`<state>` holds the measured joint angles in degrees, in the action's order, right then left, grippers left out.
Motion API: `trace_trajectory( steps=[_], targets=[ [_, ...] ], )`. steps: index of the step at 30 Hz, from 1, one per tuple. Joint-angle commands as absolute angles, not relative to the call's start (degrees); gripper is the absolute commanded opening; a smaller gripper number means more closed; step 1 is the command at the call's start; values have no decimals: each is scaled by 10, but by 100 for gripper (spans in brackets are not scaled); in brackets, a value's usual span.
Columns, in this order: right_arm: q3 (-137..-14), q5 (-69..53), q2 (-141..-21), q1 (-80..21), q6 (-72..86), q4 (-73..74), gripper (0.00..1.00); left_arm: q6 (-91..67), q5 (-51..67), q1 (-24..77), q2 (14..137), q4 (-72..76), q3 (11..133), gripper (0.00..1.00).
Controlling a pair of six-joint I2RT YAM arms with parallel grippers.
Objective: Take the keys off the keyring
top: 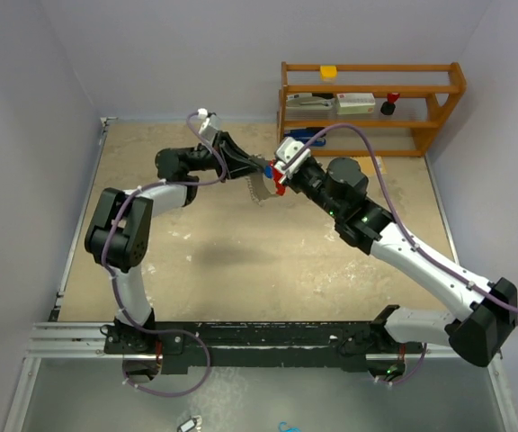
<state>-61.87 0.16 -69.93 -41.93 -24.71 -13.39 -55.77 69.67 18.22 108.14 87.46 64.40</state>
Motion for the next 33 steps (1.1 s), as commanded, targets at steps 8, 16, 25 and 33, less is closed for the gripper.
trace_trajectory(
  steps=[8,16,25,33],
  targets=[
    [-593,103,-645,-414,-278,-240,0,-803,798,102,1139,985,782,0],
    [-625,46,-692,-413,-195,-173,17,-845,793,106,1079,985,796,0],
    [-603,-71,-688,-412,-96,-221,45,-871,785,142,1057,985,802,0],
    [-610,-15,-656,-412,-118,-212,48,-875,789,144,1076,986,806,0]
  ],
)
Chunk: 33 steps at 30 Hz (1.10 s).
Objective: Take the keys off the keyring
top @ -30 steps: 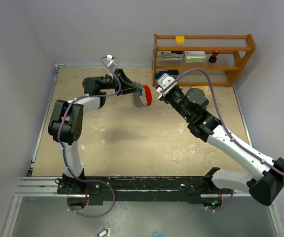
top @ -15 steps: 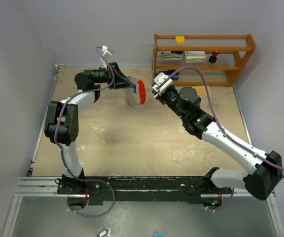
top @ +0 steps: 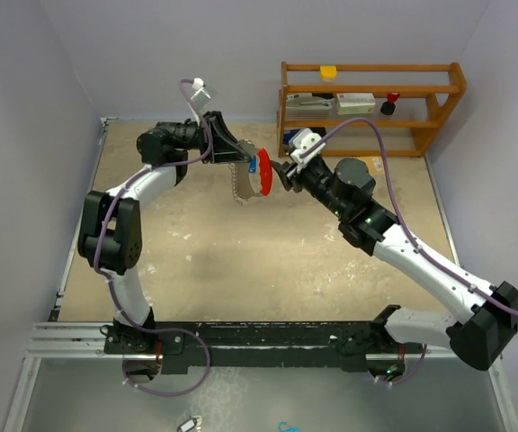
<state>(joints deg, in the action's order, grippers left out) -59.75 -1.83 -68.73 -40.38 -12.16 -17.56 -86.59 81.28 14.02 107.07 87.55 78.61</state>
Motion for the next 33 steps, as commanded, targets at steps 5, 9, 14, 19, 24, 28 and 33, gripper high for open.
trace_trajectory(
  steps=[5,9,14,19,24,28,33],
  targets=[
    [-609,-37,-625,-413,-108,-185,50,-874,790,144,1081,986,820,0],
    [-607,-66,-622,-413,-86,-189,56,-876,782,144,1087,986,827,0],
    [-614,-89,-652,-413,-68,-192,63,-869,774,145,1075,985,821,0],
    [-615,-87,-678,-413,-68,-222,65,-858,769,152,1051,985,805,0],
    [-630,-99,-706,-413,-69,-237,60,-850,767,164,1039,985,795,0],
    [-637,-99,-716,-413,-71,-239,26,-851,767,164,1040,985,795,0],
    [-640,-97,-708,-412,-76,-230,0,-864,773,164,1059,985,808,1]
  ],
)
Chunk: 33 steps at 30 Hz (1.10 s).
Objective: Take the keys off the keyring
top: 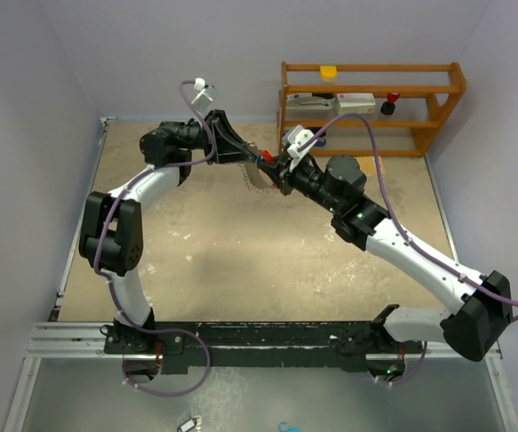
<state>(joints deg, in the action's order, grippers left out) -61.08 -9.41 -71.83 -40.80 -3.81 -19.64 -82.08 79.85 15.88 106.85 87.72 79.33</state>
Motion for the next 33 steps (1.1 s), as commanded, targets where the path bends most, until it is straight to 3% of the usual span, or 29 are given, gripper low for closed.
trace_trajectory(
  steps=[1,2,5,13,22,28,33],
  targets=[
    [-641,-97,-705,-413,-81,-226,0,-872,775,164,1067,985,814,16],
    [-642,-95,-701,-413,-85,-220,0,-882,779,164,1076,986,821,49],
    [-642,-77,-689,-413,-95,-215,0,-905,795,164,1098,986,840,63],
    [-631,-12,-680,-413,-95,-229,0,-920,797,152,1112,985,844,72],
    [-675,153,-728,-383,1,-233,0,-920,797,113,1099,986,838,75],
    [-690,62,-751,-262,172,-213,0,-931,795,106,1100,986,848,77],
    [-706,-85,-789,-192,296,-219,0,-954,794,106,1122,987,874,77]
  ],
)
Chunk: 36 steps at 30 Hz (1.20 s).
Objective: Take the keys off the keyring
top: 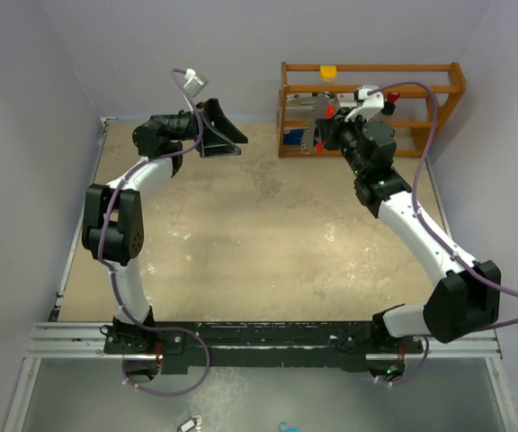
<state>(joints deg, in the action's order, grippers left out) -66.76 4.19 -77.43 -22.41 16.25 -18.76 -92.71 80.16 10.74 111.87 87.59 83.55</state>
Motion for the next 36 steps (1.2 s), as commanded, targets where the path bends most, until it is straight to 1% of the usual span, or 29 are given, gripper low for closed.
trace_trajectory(
  steps=[1,6,8,10,12,14,15,16,17,18,19,21,23,24,26,27,28,29,33,35,36],
  targets=[
    [-709,-103,-798,-187,311,-223,0,-956,796,106,1125,987,878,77],
    [-740,-205,-843,-182,337,-228,0,-1006,797,101,1155,986,938,79],
    [-743,-201,-845,-182,330,-233,0,-1013,797,98,1166,986,968,79],
    [-744,-205,-843,-182,317,-237,0,-1035,797,93,1191,985,1028,80],
    [-747,-212,-838,-182,308,-239,0,-1078,797,85,1235,985,1125,80],
    [-748,-215,-831,-182,296,-240,0,-1139,798,75,1306,981,1275,80],
    [-749,-217,-828,-182,290,-240,0,-1158,798,69,1346,956,1365,80],
    [-750,-218,-825,-183,285,-240,0,-1144,798,64,1391,892,1462,80],
    [-751,-221,-822,-183,281,-241,0,-1091,793,58,1422,803,1533,80],
    [-753,-226,-820,-184,278,-241,0,-1029,778,50,1436,739,1565,80],
    [-754,-230,-817,-184,276,-241,0,-967,749,39,1416,696,1548,81],
    [-756,-237,-814,-188,268,-240,0,-805,688,11,1334,598,1409,81],
    [-759,-238,-811,-193,258,-232,0,-607,615,-16,1241,448,1276,81],
    [-760,-235,-809,-196,254,-227,0,-486,576,-23,1196,335,1232,81],
    [-760,-232,-803,-200,246,-223,0,-233,424,-19,1120,85,1184,82],
    [-759,-231,-800,-202,243,-225,0,-133,317,-1,1091,1,1175,82],
    [-758,-231,-798,-203,241,-226,0,-72,236,23,1070,-42,1168,82],
    [-758,-227,-795,-205,239,-225,0,-41,193,32,1057,-59,1163,82],
    [-747,-225,-783,-209,237,-234,0,-61,130,30,1032,-77,1146,83],
    [-737,-220,-778,-210,236,-239,0,-57,84,36,1011,-86,1111,83],
    [-732,-218,-776,-210,237,-240,0,-46,36,48,996,-92,1084,83]
  ],
)
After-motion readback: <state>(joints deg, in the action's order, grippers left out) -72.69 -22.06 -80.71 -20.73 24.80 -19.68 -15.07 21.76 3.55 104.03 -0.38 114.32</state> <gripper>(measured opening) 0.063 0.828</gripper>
